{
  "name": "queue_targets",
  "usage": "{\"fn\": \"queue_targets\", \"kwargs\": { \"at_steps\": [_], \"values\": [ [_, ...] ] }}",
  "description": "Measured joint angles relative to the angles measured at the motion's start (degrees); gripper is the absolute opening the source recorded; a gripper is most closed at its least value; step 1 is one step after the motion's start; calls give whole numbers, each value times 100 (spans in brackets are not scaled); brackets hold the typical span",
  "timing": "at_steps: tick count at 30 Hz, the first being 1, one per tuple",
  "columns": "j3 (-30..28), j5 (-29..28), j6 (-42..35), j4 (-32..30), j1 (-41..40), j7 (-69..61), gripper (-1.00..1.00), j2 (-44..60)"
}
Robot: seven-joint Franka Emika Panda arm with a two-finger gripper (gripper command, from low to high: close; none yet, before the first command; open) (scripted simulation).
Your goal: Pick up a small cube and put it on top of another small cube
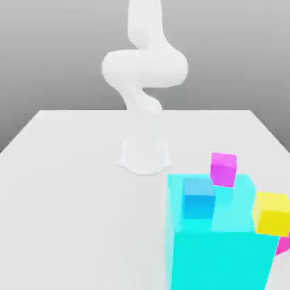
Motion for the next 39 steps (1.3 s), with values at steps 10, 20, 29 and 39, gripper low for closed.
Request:
{"fn": "queue_targets", "kwargs": {
  "at_steps": [10, 20, 29, 39],
  "values": [
    [129, -243, 754, -282, 1151, -2424, 0, 2007],
    [507, -227, 1566, -611, 2136, -5031, 0, 4066],
    [945, -492, 2371, -895, 2617, -6727, 0, 5884],
    [631, -838, 3067, -751, 2886, -6504, -100, 6795]
  ]
}}
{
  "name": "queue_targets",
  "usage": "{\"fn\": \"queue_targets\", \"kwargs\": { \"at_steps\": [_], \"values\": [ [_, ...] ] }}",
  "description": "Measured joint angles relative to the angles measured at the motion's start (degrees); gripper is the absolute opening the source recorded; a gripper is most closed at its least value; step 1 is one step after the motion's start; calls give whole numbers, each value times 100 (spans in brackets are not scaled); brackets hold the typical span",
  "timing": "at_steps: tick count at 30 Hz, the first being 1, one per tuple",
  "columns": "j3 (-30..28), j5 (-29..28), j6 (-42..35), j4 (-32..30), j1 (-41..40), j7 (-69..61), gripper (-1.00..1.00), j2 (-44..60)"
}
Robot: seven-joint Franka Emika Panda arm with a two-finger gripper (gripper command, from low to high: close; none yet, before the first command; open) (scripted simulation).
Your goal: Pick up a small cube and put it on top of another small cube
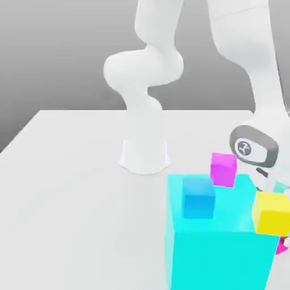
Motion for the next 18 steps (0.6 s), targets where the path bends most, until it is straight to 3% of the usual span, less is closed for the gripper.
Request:
{"fn": "queue_targets", "kwargs": {
  "at_steps": [6, 15, 18],
  "values": [
    [285, 435, -701, -135, -200, -231, -100, -930],
    [-277, 1507, -2555, 1135, -1044, 1436, -100, -2679],
    [-476, 1552, -3409, 1383, -1399, 1754, -100, -3093]
  ]
}}
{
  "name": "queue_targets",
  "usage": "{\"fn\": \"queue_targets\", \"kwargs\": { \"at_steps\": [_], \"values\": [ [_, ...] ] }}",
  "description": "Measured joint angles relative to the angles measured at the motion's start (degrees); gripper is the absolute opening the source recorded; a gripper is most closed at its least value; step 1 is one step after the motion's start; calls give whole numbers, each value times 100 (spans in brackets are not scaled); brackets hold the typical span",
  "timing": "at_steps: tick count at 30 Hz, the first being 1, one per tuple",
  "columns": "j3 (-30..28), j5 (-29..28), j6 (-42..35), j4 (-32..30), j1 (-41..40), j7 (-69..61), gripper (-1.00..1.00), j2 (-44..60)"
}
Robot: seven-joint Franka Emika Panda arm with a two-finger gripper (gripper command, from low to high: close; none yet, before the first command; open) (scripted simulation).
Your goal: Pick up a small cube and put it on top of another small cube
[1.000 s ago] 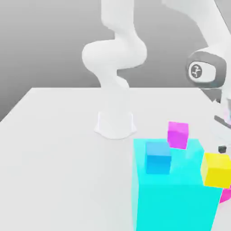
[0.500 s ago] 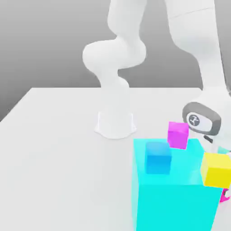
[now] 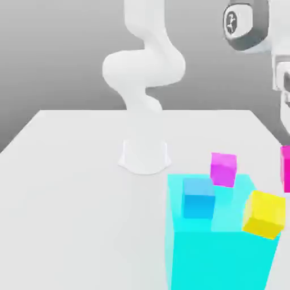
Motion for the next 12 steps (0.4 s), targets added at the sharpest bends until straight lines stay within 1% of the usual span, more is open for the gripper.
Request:
{"fn": "queue_targets", "kwargs": {
  "at_steps": [4, 5, 6, 8, 9, 12],
  "values": [
    [-292, -258, -1003, 41, -356, 101, -100, -301],
    [-343, -359, -1079, -44, -404, 68, -100, -282],
    [-365, -410, -992, -163, -432, 51, -100, -224],
    [-383, -446, -615, -441, -456, 36, -100, -59],
    [-386, -451, -441, -555, -462, 33, 100, 12],
    [-386, -451, -442, -555, -462, 32, 100, 12]
  ]
}}
